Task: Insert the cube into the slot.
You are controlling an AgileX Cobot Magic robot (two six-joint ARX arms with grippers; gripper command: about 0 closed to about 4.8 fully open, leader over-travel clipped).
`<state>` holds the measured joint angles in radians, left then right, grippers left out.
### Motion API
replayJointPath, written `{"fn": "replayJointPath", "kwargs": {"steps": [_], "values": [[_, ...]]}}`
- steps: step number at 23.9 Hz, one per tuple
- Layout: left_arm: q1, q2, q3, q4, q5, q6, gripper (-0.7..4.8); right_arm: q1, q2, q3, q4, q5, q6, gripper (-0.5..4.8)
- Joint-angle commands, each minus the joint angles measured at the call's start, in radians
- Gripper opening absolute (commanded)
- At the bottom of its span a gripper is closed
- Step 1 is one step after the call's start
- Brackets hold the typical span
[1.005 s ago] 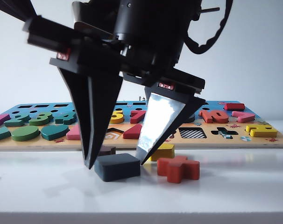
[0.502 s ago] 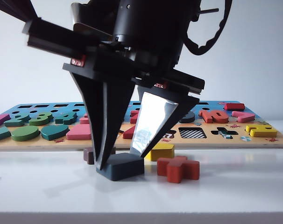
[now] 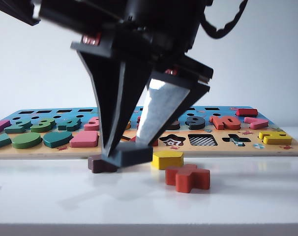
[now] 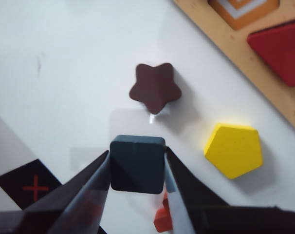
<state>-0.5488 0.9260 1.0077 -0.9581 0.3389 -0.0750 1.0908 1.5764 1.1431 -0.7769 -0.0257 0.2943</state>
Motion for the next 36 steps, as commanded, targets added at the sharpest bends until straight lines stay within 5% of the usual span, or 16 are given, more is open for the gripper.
{"fn": "replayJointPath", "kwargs": {"steps": [1,5,7,12,23,36], "values": [[0.000,-0.002,0.004,0.011,0.005,0.004,0.20,-0.002,-0.040,0.005,0.003,0.004,-0.159,1.25],[0.000,-0.002,0.004,0.011,0.005,0.003,0.20,-0.013,-0.098,0.005,0.005,0.004,-0.376,1.24],[0.000,-0.002,0.004,0.014,0.005,0.003,0.20,-0.027,-0.143,0.004,0.005,0.004,-0.595,1.24],[0.000,-0.002,0.004,0.031,0.005,0.003,0.20,-0.061,-0.193,0.004,-0.002,0.005,-0.800,1.24],[0.000,-0.002,0.004,0.098,0.005,0.004,0.20,-0.200,-0.223,0.004,-0.030,0.201,-1.086,1.24],[0.000,-0.002,0.004,0.071,0.002,0.004,0.20,-0.251,-0.182,-0.005,0.003,0.202,-1.190,1.20]]}}
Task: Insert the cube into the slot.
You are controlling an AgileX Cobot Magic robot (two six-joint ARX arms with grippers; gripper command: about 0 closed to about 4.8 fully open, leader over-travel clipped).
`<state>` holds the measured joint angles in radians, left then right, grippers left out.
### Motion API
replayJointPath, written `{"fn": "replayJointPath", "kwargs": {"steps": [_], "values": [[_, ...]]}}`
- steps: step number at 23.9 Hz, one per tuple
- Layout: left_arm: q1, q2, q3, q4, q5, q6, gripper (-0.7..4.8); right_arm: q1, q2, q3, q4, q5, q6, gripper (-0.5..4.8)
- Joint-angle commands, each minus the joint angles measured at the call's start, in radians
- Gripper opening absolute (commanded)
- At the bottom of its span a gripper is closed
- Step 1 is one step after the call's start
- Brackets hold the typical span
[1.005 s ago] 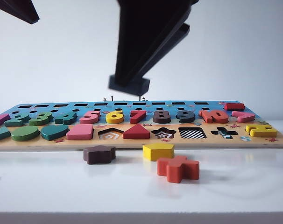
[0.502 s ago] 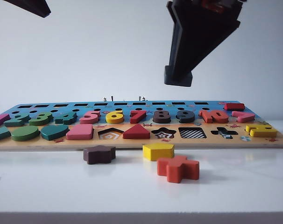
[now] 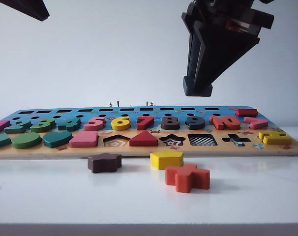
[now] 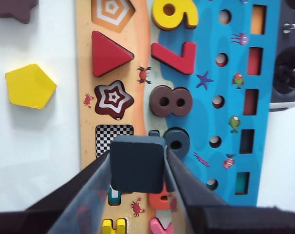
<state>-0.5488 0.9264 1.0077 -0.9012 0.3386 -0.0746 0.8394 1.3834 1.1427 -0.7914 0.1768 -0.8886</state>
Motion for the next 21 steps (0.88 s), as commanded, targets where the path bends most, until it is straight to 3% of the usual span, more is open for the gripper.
{"fn": "replayJointPath", "kwargs": {"steps": [1,21], "values": [[0.000,-0.002,0.004,0.014,0.003,0.004,0.20,0.001,0.014,-0.010,0.024,-0.001,-0.006,1.20],[0.000,-0.003,0.004,0.013,0.002,0.006,0.20,-0.038,0.020,-0.124,0.133,-0.072,-0.006,1.09]]}}
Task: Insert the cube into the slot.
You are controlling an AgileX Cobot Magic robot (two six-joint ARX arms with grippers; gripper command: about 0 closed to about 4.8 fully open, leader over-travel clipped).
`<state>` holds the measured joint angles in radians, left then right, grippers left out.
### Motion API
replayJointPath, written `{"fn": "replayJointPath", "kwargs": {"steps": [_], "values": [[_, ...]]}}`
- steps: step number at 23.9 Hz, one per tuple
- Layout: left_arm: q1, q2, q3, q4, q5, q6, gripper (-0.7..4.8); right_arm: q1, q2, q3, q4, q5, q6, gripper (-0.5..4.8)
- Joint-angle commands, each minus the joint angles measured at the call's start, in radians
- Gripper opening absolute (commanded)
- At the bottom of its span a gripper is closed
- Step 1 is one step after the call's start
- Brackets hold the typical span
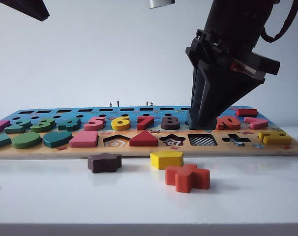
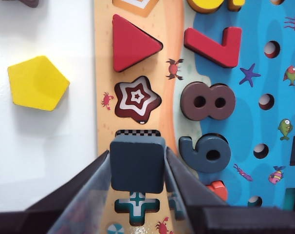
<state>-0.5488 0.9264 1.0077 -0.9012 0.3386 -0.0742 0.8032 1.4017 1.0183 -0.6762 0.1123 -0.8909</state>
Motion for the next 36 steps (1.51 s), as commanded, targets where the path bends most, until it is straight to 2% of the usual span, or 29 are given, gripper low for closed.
{"fn": "replayJointPath", "kwargs": {"steps": [1,36], "values": [[0.000,-0.003,0.004,0.013,0.002,0.006,0.20,-0.002,0.002,-0.001,0.019,-0.008,-0.004,1.06],[0.000,-0.007,0.004,0.013,0.002,0.005,0.20,-0.024,0.032,-0.037,0.054,-0.010,-0.004,0.93]]}}
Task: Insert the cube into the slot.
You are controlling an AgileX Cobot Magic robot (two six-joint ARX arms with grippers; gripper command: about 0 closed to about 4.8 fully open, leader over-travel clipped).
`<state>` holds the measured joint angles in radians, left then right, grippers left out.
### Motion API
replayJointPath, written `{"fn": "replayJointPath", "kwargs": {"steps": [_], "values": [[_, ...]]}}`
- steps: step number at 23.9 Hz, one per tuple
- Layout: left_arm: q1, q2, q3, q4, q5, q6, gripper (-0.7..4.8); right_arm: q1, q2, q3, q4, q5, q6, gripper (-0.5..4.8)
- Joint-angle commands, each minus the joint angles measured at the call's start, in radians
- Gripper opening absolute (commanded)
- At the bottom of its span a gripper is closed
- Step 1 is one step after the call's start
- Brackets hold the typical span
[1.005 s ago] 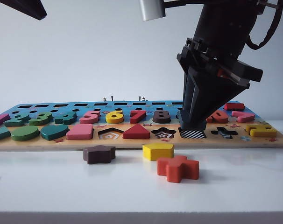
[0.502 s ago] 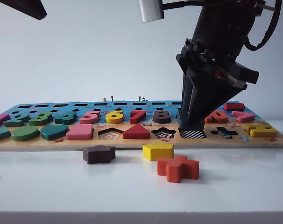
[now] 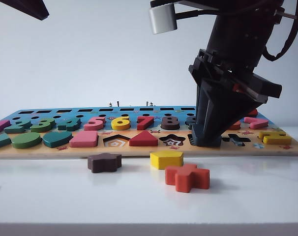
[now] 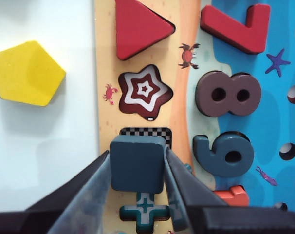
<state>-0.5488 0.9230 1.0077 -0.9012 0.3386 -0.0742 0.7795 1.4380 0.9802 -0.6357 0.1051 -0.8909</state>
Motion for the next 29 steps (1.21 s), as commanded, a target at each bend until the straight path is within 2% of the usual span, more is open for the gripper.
{"fn": "replayJointPath", "kwargs": {"steps": [1,23,29], "values": [[0.000,-0.003,0.004,0.013,0.002,0.005,0.20,-0.001,-0.004,0.001,0.016,-0.003,-0.004,0.93],[0.000,-0.007,0.004,0.014,0.002,0.005,0.20,-0.001,-0.004,0.001,0.029,-0.003,0.008,0.96],[0.000,-0.007,0.004,0.014,0.002,0.003,0.20,-0.002,-0.004,0.001,0.030,-0.004,0.034,1.55]]}}
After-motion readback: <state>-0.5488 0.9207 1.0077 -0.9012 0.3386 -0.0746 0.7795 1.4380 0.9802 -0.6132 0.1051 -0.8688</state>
